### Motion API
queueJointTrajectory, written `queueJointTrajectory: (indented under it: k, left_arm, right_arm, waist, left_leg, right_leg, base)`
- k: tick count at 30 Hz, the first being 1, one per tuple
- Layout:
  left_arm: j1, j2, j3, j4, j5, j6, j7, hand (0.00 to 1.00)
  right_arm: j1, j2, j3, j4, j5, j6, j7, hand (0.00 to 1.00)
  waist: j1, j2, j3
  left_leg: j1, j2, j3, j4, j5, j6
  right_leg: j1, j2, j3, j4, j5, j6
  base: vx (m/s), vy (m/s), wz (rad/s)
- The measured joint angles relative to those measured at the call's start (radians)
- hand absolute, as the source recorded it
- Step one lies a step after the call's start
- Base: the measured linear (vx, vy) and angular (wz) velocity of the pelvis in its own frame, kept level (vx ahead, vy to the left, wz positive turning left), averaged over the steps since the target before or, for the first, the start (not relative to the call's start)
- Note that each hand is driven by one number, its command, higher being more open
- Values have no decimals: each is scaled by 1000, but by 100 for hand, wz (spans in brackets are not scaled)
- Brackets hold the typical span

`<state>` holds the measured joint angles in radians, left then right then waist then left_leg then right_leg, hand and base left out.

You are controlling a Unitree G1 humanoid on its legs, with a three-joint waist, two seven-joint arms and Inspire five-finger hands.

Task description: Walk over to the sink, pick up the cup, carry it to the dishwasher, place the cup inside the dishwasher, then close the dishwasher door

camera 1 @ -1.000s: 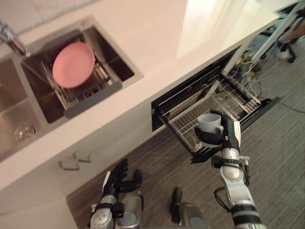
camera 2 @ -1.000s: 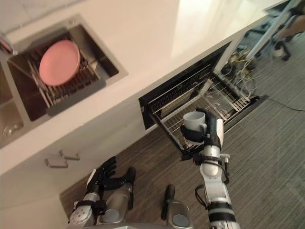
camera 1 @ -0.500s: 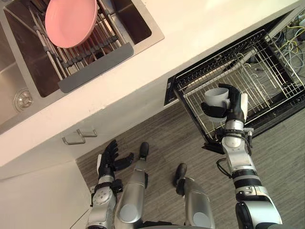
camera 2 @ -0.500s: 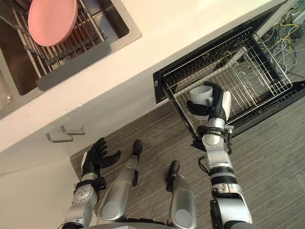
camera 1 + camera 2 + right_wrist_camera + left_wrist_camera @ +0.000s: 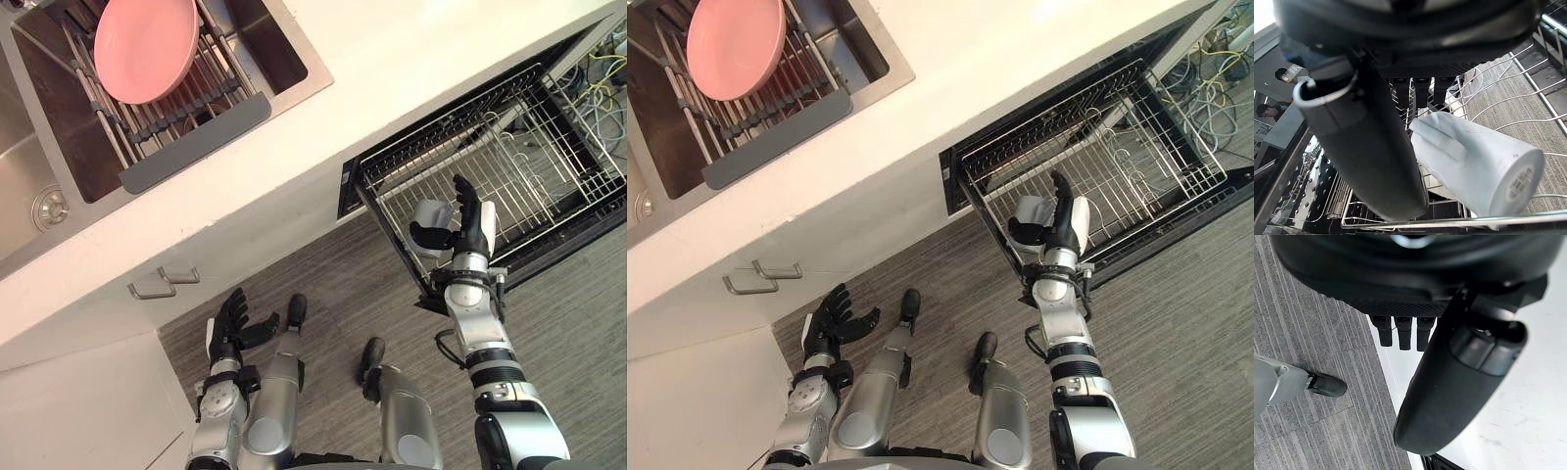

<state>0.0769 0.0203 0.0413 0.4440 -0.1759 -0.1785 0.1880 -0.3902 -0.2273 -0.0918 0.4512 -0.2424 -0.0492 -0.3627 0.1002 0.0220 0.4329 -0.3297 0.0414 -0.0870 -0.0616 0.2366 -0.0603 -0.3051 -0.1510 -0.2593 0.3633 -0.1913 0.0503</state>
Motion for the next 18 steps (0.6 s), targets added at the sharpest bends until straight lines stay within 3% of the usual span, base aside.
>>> queueJointTrajectory:
  k: [6, 9, 16, 17, 18]
  left_arm:
    - [0, 0, 0, 0, 0, 6, -4, 90]
    - [1, 0, 7, 9, 1, 9, -18, 90]
    - [41, -1, 27, 98, 19, 32, -49, 90]
    - [43, -1, 27, 109, 20, 32, -55, 90]
    - [44, 2, 27, 128, 20, 35, -62, 90]
  right_arm:
    - [189, 55, -11, -346, 2, -5, -9, 90]
    - [313, 76, -11, -547, 4, -45, -10, 90]
    - [533, 116, -13, -793, 29, -110, 64, 90]
    - [528, 113, -14, -796, 38, -119, 72, 90]
    - [506, 105, -16, -795, 57, -131, 84, 90]
  waist:
    - [-7, 0, 0]
    - [-29, -3, -2]
    - [-59, -53, -50]
    - [-64, -53, -60]
    - [-75, -50, -74]
  left_leg:
    - [62, 2, 1, -7, -9, -9]
    - [92, -9, -19, -3, -23, -10]
    - [82, -55, -119, 106, -79, -15]
    - [69, -55, -96, 117, -84, -6]
    - [48, -30, 36, 145, -134, 63]
  right_leg:
    - [79, 5, -8, -34, 0, 1]
    - [137, 5, -41, -59, -4, 5]
    - [266, -10, -177, -93, -35, 16]
    - [276, -14, -197, -99, -35, 16]
    - [299, -14, -242, -109, -35, 17]
  base:
    - [66, -13, 1]
    - [54, -18, 24]
    - [49, -40, 54]
    - [4, 19, 77]
    - [5, 20, 96]
